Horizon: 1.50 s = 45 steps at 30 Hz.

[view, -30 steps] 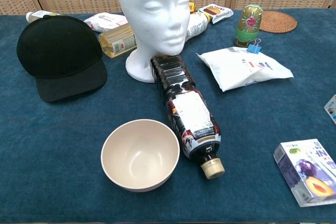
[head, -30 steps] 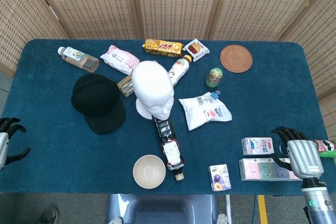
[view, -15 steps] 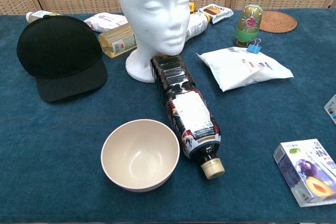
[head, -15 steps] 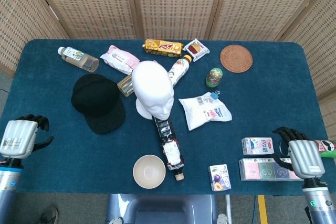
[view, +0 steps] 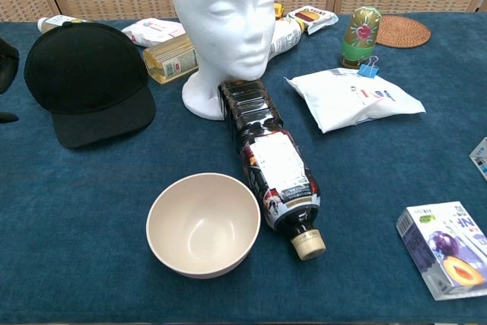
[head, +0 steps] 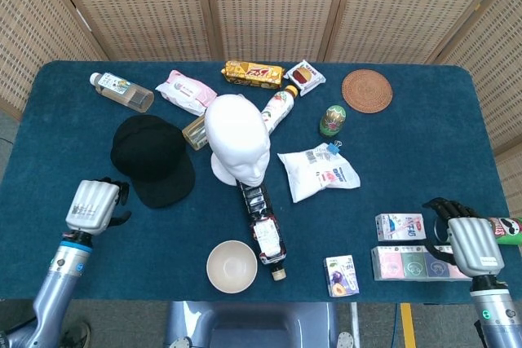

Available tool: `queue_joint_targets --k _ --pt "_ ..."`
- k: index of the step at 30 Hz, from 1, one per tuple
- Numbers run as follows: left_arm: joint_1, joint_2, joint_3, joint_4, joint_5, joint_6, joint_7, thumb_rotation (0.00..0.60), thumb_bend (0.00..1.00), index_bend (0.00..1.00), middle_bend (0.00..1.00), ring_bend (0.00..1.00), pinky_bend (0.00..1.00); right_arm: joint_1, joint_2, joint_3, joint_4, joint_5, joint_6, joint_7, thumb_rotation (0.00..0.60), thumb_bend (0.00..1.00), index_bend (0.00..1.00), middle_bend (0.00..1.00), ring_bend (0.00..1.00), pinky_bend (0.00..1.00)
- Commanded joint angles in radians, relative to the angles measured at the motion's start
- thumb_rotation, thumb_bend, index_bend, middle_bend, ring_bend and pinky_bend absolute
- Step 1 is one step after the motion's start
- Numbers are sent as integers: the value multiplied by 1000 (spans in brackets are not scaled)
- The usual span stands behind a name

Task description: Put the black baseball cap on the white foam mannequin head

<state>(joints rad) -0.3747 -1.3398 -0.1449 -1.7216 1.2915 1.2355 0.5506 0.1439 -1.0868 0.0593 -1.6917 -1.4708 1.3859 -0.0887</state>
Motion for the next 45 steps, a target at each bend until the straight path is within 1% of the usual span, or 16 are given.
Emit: queue_joint_targets --k 1,9,17,29,42,45 --pt "-26 -69 -4 46 -31 -3 39 600 132 651 664 550 679 -1 1 -1 1 1 0 1 600 266 287 279 278 321" --pt "-61 -206 -8 153 -77 1 99 600 132 651 665 550 686 -8 3 -4 4 3 6 6 600 265 287 279 277 321" --pt "-92 -293 -20 222 -103 8 129 600 131 651 664 549 691 -16 9 -5 6 8 12 12 600 265 287 279 277 321" --pt "-121 -396 -24 328 -124 15 153 600 131 651 665 550 692 -25 15 -4 19 23 13 24 600 265 287 279 278 321" --pt "-144 -454 -38 405 -145 5 151 600 131 651 664 549 693 -32 20 0 24 37 16 28 600 266 287 279 278 321" --pt "-153 -480 -42 449 -144 11 157 600 131 651 664 549 692 -37 22 0 28 42 18 33 600 265 287 279 277 321"
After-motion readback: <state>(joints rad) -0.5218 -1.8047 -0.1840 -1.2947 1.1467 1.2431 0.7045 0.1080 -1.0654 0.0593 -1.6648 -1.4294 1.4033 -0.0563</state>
